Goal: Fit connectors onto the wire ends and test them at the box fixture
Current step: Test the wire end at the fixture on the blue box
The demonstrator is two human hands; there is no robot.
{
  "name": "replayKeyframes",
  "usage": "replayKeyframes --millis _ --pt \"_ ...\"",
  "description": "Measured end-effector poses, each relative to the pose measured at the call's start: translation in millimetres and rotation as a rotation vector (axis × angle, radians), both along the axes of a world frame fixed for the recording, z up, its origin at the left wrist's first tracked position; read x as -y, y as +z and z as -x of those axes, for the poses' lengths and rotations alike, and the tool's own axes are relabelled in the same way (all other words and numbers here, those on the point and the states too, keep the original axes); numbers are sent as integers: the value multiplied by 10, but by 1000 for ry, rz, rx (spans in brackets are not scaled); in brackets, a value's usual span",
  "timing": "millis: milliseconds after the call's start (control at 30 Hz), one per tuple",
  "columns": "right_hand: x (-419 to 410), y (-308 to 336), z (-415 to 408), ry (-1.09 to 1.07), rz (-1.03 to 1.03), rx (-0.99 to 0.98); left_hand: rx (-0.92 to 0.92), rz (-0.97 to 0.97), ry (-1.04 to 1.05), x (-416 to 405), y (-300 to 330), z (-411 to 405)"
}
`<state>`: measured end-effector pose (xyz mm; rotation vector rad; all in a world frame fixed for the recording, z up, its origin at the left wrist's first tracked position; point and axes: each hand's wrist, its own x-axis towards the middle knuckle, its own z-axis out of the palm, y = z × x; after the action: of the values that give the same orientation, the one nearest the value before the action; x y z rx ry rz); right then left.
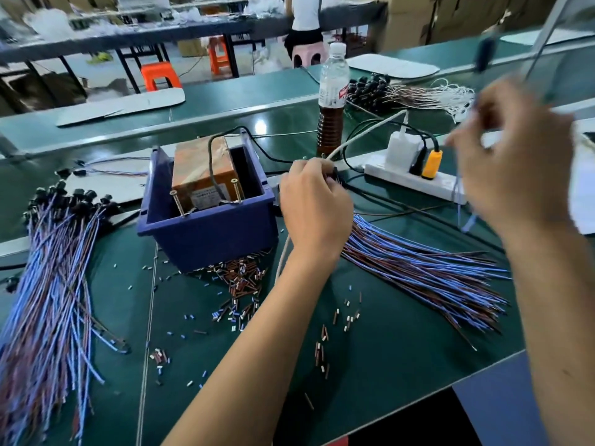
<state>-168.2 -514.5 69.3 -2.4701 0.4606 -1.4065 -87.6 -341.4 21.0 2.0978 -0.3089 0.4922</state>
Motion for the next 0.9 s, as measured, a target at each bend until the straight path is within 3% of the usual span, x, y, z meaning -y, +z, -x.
replayKeyframes --millis 100,200,400,600,733,900 --pt "-227 -147 -147 117 -18 -560 37 110 -8 1 114 19" --pt "-431 -381 -335 153 47 -766 59 116 -80 15 130 29" --pt "-755 -634 -549 178 88 -592 -181 -34 -104 28 -98 -16" --pt "-715 -661 -534 234 -15 -533 -393 142 -85 100 -155 -123" --pt "-706 -642 -536 252 -37 -508 -343 50 -97 147 -217 -140" --pt "-680 -578 -471 306 -43 -561 -364 369 -37 209 -267 -282"
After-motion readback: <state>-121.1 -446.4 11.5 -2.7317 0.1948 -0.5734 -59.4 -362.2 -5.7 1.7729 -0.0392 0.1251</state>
